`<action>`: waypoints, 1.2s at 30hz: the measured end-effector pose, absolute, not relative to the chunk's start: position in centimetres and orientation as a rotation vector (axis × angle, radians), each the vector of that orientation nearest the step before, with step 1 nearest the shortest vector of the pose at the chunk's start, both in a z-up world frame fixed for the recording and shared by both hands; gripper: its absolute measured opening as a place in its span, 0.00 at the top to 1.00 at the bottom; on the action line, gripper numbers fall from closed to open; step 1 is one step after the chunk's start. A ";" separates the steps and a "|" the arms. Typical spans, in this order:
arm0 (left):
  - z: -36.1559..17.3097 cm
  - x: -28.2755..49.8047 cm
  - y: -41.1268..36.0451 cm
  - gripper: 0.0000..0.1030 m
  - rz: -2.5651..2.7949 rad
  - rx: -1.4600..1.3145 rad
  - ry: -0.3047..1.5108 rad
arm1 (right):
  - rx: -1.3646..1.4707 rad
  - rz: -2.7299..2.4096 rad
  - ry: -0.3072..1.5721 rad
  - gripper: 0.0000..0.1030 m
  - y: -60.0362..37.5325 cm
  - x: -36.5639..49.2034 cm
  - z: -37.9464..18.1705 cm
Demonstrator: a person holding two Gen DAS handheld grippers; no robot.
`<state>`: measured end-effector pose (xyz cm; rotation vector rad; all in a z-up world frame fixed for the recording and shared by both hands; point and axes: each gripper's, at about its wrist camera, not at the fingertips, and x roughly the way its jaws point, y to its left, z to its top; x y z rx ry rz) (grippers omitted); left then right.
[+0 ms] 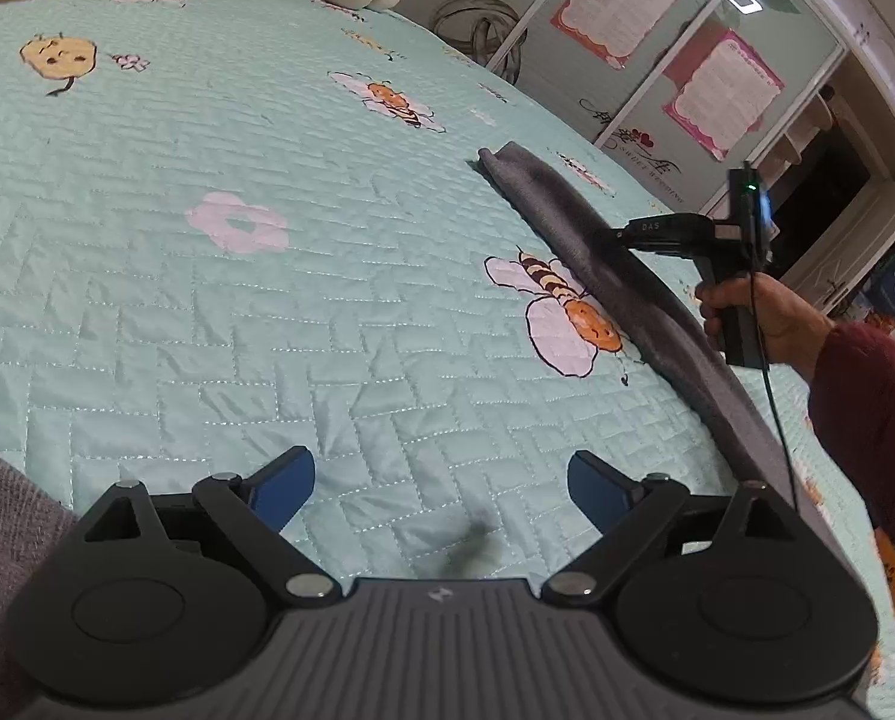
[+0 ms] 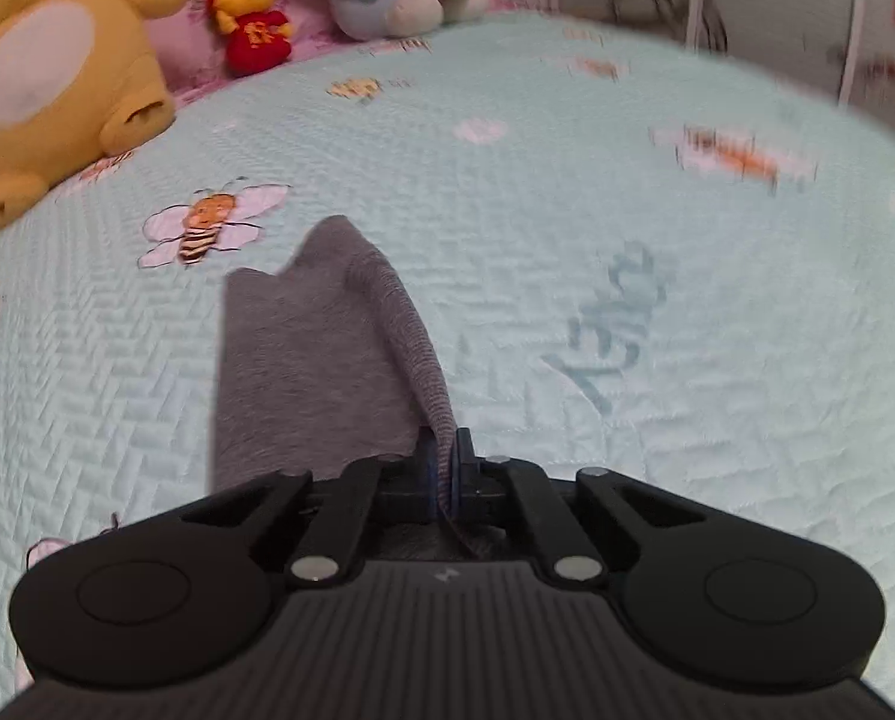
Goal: Fold clothes
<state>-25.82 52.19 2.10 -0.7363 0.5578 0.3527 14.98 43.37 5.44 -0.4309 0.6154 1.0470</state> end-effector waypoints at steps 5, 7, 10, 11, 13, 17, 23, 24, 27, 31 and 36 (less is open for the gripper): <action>2.3 -26.6 53.6 0.11 0.313 -0.930 0.500 | -0.611 1.041 0.349 0.98 42.8 6.1 8.2; 2.9 -25.9 53.6 0.14 0.249 -0.988 0.458 | -0.661 1.067 0.271 0.98 41.8 1.8 8.7; 3.6 -24.7 53.4 0.14 0.171 -1.061 0.400 | -0.700 1.082 0.232 0.98 40.5 -1.9 7.5; 3.2 -24.2 53.5 0.14 0.171 -1.106 0.391 | -0.713 1.087 0.220 0.98 40.0 -3.2 7.2; 2.4 -23.2 53.6 0.14 0.171 -1.194 0.373 | -0.739 1.097 0.194 0.98 39.1 -5.7 6.4; 0.6 -22.1 53.3 0.14 0.241 -1.302 0.431 | -0.790 1.117 0.142 0.98 37.3 -10.8 4.9; 0.1 -20.5 52.4 0.14 0.276 -1.359 0.406 | -0.797 1.128 0.092 0.98 35.2 -14.9 4.6; 0.1 -20.2 52.4 0.14 0.293 -1.365 0.404 | -0.788 1.130 0.094 0.98 34.9 -15.1 4.7; 0.3 -19.7 52.6 0.17 0.326 -1.380 0.377 | -0.781 1.129 0.085 0.98 34.3 -16.0 5.0; 0.6 -19.7 53.2 0.73 0.345 -1.372 0.368 | -0.776 1.137 0.076 0.98 33.2 -17.5 4.8; 3.0 -19.8 53.4 0.94 0.275 -1.279 0.382 | -0.789 1.076 0.073 0.84 30.9 -18.7 4.3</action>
